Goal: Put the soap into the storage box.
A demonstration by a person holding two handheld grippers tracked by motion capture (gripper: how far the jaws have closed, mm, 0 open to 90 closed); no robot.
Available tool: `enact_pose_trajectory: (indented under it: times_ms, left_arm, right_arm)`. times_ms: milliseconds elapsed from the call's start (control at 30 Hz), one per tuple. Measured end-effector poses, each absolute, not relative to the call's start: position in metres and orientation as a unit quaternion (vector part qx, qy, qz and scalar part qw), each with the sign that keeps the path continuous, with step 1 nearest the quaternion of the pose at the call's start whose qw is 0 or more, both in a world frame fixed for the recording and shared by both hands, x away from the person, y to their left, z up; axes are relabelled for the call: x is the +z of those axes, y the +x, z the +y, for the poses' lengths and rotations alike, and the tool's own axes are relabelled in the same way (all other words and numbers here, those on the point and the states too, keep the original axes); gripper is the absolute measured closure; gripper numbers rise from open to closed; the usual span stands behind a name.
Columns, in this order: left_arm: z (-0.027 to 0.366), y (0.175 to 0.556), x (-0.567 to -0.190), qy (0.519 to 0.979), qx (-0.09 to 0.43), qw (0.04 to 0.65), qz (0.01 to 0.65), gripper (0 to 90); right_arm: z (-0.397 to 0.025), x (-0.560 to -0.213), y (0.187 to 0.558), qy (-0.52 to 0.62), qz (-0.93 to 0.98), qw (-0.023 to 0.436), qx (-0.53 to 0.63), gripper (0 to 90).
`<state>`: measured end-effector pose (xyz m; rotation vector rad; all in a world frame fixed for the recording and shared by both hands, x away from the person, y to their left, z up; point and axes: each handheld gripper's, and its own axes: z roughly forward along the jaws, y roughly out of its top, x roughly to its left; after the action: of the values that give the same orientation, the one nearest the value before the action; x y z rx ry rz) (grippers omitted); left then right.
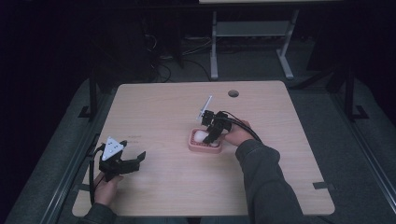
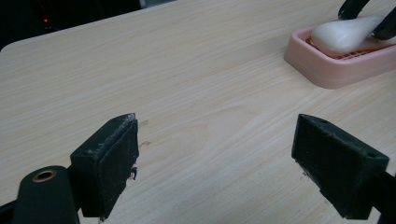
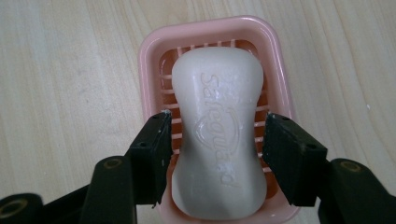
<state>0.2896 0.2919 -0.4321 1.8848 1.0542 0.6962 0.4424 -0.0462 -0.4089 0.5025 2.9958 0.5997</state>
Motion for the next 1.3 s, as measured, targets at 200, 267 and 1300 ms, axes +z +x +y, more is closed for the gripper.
enact_pose_trajectory:
  times_ms: [200, 267, 1300]
  left_arm:
    - [0.292, 0.290, -0.432, 0.754, 0.278, 0.421, 0.421, 14.1]
    - [0.292, 0.289, -0.432, 0.754, 0.279, 0.422, 0.420, 14.1]
    - [0.291, 0.290, -0.433, 0.757, 0.280, 0.417, 0.418, 14.1]
  right_arm:
    - [-0.050, -0.403, 0.440, 0.160, 0.965, 0.025, 0.206, 41.1]
    - [-0.051, -0.400, 0.438, 0.164, 0.964, 0.025, 0.207, 40.8]
    - [-0.088, -0.390, 0.427, 0.194, 0.952, 0.033, 0.234, 36.5]
